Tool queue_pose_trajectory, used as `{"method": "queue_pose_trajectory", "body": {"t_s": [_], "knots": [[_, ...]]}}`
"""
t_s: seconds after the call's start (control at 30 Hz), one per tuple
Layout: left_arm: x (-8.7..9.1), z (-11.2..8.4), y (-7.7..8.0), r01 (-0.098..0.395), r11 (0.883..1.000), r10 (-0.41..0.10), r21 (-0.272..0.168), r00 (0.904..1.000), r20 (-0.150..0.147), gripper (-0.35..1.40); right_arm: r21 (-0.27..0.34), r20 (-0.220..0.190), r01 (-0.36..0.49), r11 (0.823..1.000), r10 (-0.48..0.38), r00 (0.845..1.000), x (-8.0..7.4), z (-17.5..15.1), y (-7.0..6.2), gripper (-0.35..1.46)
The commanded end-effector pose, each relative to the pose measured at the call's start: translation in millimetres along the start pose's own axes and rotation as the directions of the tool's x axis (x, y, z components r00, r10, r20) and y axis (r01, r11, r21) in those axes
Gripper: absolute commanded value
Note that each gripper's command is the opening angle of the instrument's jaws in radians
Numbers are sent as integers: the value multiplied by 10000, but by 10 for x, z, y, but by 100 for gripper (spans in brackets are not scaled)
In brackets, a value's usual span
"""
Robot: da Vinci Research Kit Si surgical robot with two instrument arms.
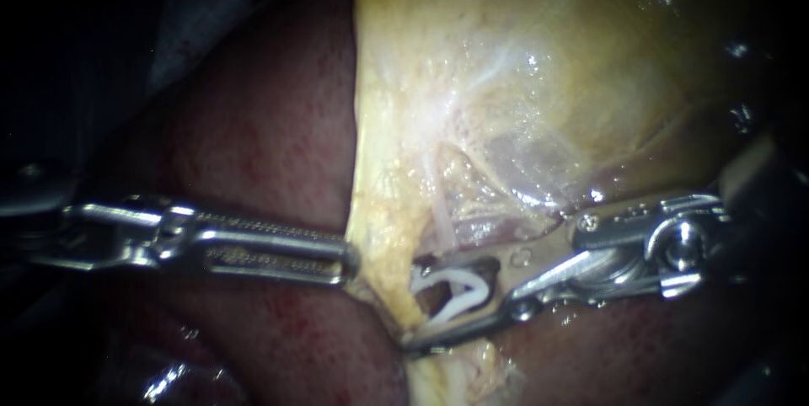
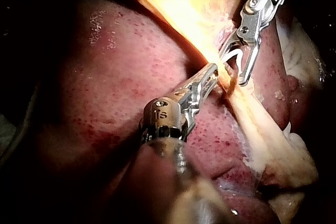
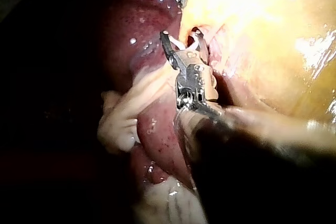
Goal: Clipping first clip left tube
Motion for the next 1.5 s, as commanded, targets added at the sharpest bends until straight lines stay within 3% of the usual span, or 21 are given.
{"method": "queue_pose_trajectory", "body": {"t_s": [0.03,0.6,0.93,1.17,1.3,1.37,1.5], "knots": [[0,0,0,-1,10000,1,1,10000,0,-35,37,26,6,10000,-6,10000,0,2,-2,50],[-1,1,3,0,10000,0,-1,10000,1,-35,350,297,178,9992,-188,9994,-6,31,-17,45],[-1,3,3,3,10000,-3,-8,10000,5,-35,718,551,493,9962,-533,9971,-1,43,-14,44],[-2,3,3,4,10000,-4,-9,10000,5,-35,673,495,581,9960,-615,9969,-2,44,-11,41],[-2,3,3,4,10000,-4,-9,10000,5,-35,489,417,578,9971,-599,9973,-3,43,-5,27],[-2,3,3,4,10000,-4,-9,10000,5,-35,460,397,575,9973,-594,9974,-4,41,-1,7],[-2,3,3,4,10000,-4,-10,10000,6,-35,422,371,568,9975,-584,9976,-7,37,6,-14]]}}
